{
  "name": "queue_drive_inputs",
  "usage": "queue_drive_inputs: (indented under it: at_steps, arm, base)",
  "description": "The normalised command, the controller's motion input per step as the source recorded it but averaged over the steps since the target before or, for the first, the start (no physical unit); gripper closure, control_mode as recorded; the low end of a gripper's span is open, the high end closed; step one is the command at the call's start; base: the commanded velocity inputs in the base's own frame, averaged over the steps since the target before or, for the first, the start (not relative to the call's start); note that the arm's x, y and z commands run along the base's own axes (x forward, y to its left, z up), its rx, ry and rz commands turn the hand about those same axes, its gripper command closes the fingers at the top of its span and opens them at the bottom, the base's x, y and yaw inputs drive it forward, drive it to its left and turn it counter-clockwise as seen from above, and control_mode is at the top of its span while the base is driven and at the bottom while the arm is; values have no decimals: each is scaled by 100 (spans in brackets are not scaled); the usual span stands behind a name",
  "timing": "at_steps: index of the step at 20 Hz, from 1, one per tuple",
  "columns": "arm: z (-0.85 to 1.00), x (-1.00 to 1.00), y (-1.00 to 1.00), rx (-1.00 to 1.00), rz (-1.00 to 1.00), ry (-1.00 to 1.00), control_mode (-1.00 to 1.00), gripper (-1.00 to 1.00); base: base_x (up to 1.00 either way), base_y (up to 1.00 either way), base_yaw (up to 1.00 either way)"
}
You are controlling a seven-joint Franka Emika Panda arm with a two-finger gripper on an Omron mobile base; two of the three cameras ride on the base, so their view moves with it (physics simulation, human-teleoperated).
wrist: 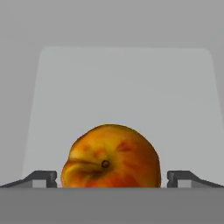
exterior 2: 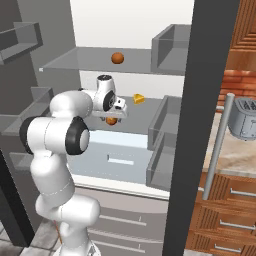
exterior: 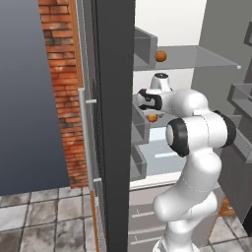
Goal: Pick up the peach and tangerine from the fridge and place one fruit on each plate on the dining counter.
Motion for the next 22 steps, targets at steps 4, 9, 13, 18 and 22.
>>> queue_drive_inputs:
  at_steps: [4,9,13,18,22]
  arm:
    - [-19,2,0,0,0,0,-100,-100]
    - [-23,1,0,0,0,2,-100,100]
    - [-30,-3,0,-3,0,4,-100,100]
    - [-38,-73,0,-2,0,-11,-100,100]
    - [0,-100,-3,0,-4,-22,-100,100]
  base:
    - [0,0,0]
    - [0,0,0]
    - [0,0,0]
    - [0,0,0]
    - [0,0,0]
